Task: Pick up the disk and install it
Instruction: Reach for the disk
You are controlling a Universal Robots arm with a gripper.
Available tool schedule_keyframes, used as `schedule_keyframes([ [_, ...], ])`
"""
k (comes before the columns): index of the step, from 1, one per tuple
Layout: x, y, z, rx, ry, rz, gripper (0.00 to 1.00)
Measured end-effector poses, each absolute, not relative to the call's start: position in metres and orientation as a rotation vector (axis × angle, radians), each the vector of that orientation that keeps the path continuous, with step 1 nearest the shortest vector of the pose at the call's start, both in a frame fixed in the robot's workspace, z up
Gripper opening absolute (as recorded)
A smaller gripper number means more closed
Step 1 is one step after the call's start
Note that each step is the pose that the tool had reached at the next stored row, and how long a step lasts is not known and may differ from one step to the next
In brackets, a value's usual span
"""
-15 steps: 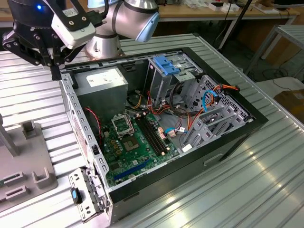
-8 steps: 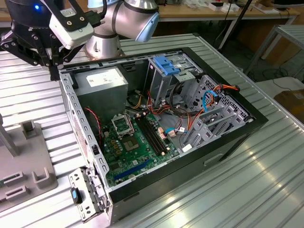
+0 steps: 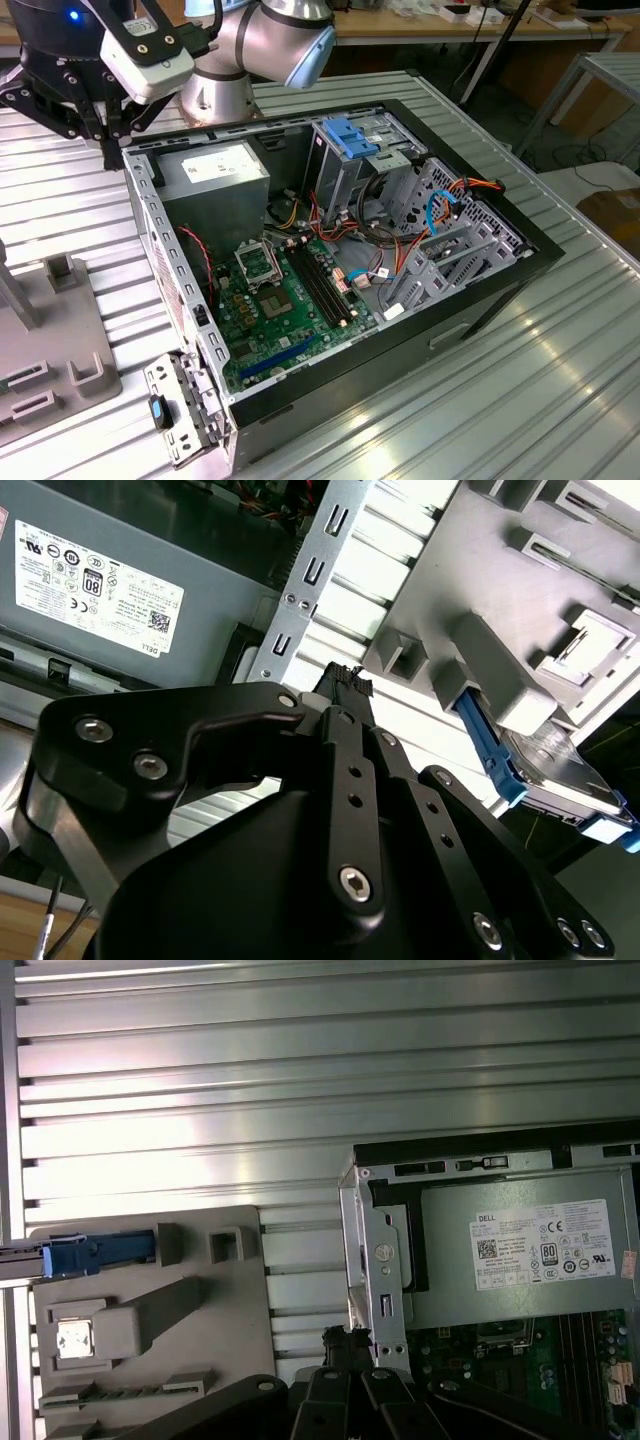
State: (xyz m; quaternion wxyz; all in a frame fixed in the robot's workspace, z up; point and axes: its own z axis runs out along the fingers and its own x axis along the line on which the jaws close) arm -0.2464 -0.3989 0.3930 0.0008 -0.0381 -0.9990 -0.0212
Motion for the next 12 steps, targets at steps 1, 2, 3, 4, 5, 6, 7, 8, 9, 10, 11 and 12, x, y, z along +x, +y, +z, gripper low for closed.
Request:
schedule_keyframes([
  [1,-0.2467,-0.3989,0.3930,-0.120,-3.137,-0.067,0.11],
  [2,-0.2468,-0.3989,0.3930,-0.120,-3.137,-0.066,0.11],
  [3,-0.2468,-0.3989,0.3930,-0.120,-3.137,-0.067,0.11],
  [4,-0.2468,-0.3989,0.3930,-0.120,-3.137,-0.067,0.11],
  [5,-0.2471,-0.3989,0.3930,-0.120,-3.137,-0.066,0.11],
  [6,-0.2476,-0.3989,0.3930,-0.120,-3.137,-0.067,0.11],
  [7,-0.2485,-0.3989,0.3930,-0.120,-3.137,-0.067,0.11],
  [8,-0.2491,-0.3989,0.3930,-0.120,-3.137,-0.067,0.11],
  [9,-0.2496,-0.3989,0.3930,-0.120,-3.137,-0.067,0.11],
  [10,-0.2500,-0.3989,0.3930,-0.120,-3.137,-0.066,0.11],
  [11,-0.2502,-0.3989,0.3930,-0.120,-3.137,-0.066,0.11],
  [12,-0.2504,-0.3989,0.3930,-0.120,-3.137,-0.067,0.11],
])
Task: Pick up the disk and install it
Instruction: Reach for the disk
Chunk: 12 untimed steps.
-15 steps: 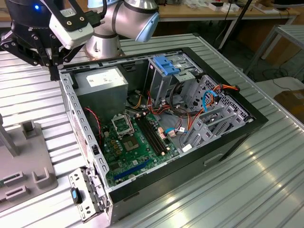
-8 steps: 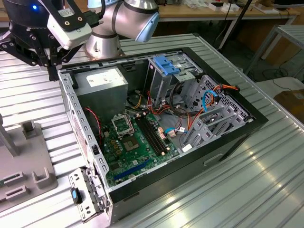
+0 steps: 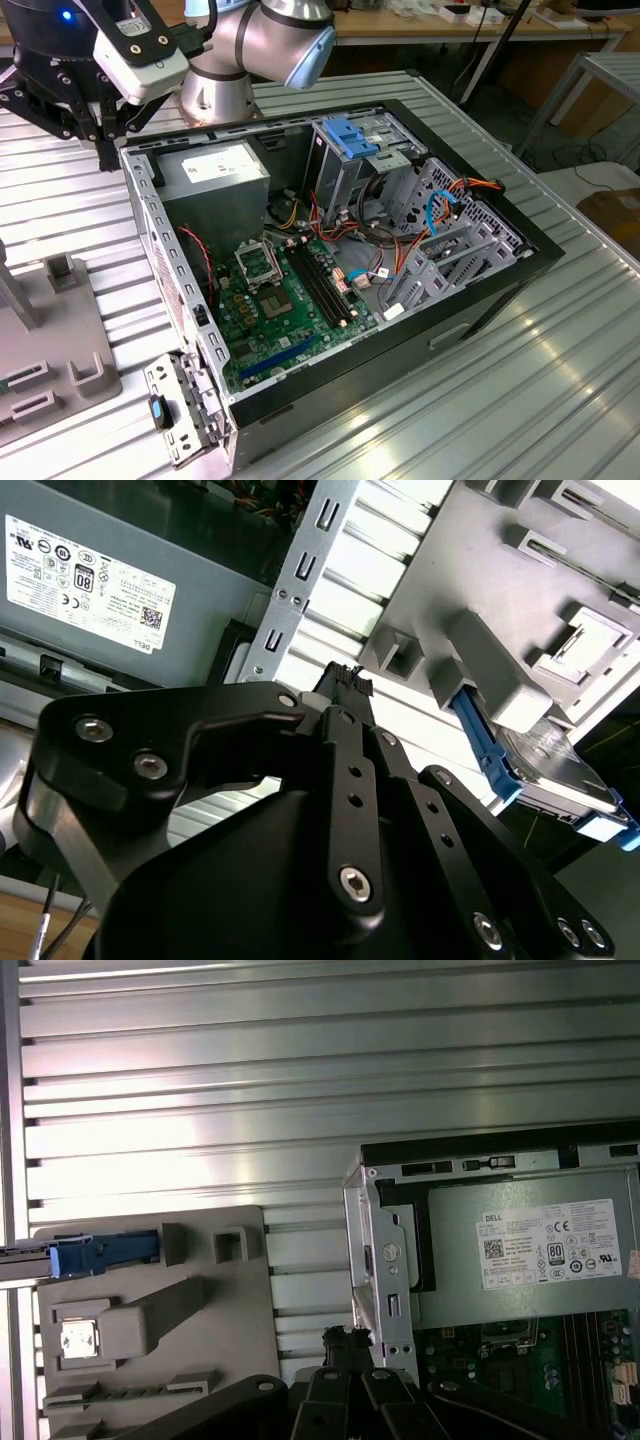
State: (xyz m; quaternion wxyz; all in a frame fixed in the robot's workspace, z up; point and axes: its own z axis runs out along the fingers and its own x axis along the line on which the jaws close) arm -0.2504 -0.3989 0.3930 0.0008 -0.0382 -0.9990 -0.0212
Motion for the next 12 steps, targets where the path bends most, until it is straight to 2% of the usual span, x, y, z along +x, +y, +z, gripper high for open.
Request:
schedule_keyframes([
  [12,-0.2516,-0.3989,0.3930,-0.120,-3.137,-0.067,0.11],
])
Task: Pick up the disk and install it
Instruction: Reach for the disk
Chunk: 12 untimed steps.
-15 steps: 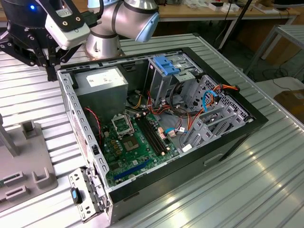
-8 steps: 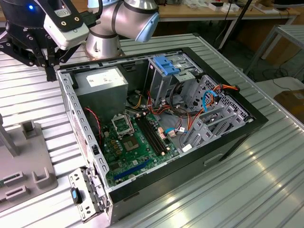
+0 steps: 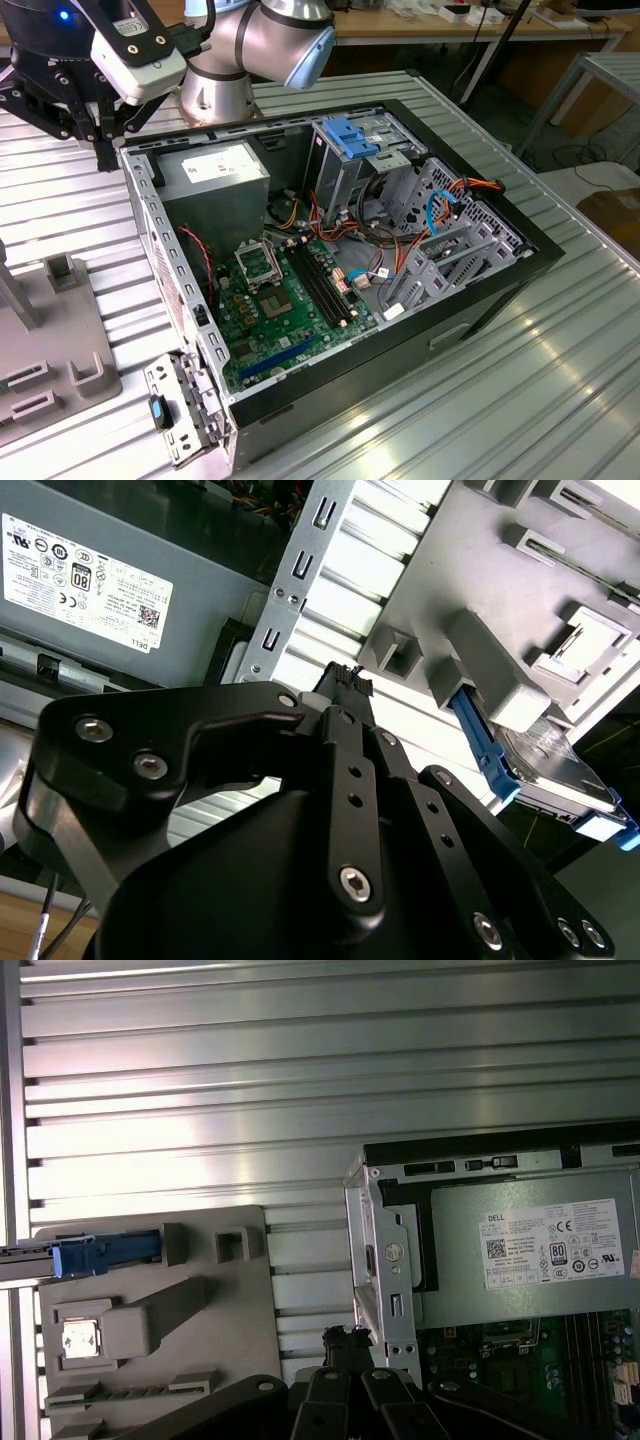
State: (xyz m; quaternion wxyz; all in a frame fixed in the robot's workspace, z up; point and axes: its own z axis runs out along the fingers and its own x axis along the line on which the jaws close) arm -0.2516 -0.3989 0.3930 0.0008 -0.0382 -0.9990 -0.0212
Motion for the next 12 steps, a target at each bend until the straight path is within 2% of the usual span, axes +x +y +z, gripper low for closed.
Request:
schedule_keyframes([
  [12,-0.265,-0.399,0.393,-0.120,-3.137,-0.067,0.11],
])
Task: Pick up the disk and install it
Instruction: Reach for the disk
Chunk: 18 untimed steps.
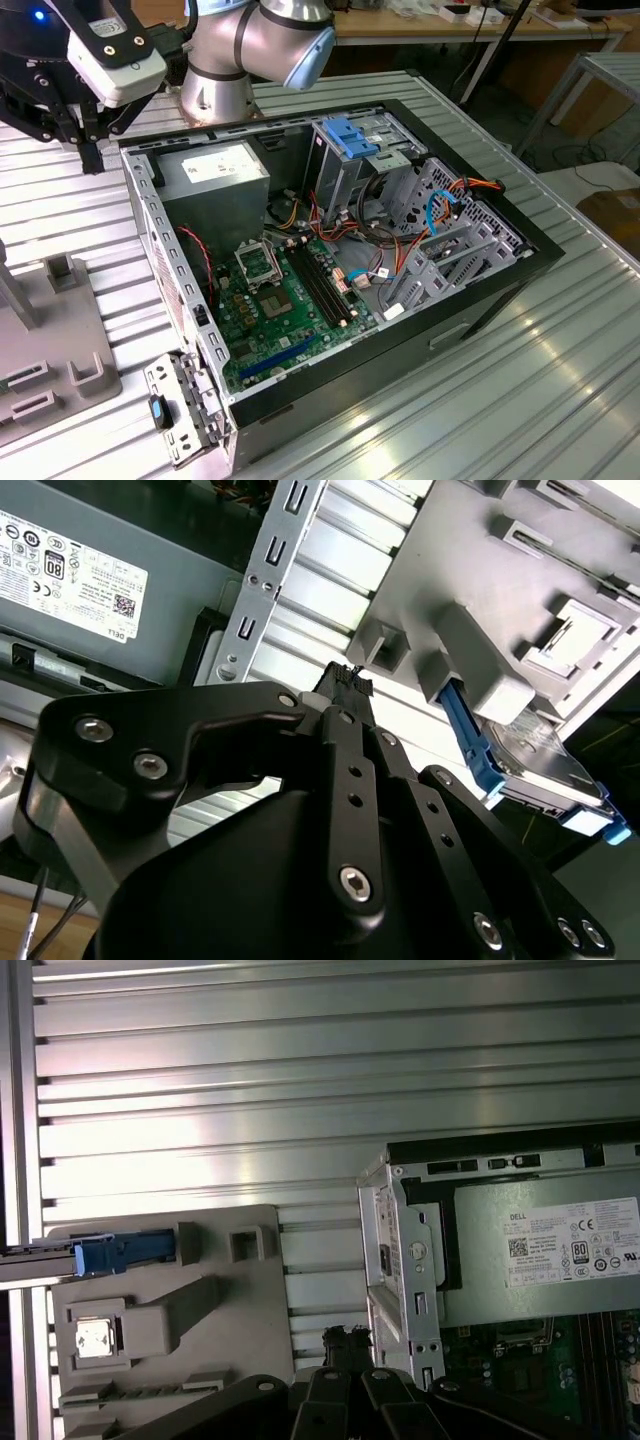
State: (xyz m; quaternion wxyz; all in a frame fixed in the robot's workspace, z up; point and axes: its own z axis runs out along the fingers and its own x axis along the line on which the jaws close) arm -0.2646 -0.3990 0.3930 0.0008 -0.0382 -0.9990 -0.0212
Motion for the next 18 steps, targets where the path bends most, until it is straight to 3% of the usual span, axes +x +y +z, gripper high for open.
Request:
schedule_keyframes([
  [18,-0.283,-0.399,0.393,-0.120,-3.137,-0.067,0.11],
])
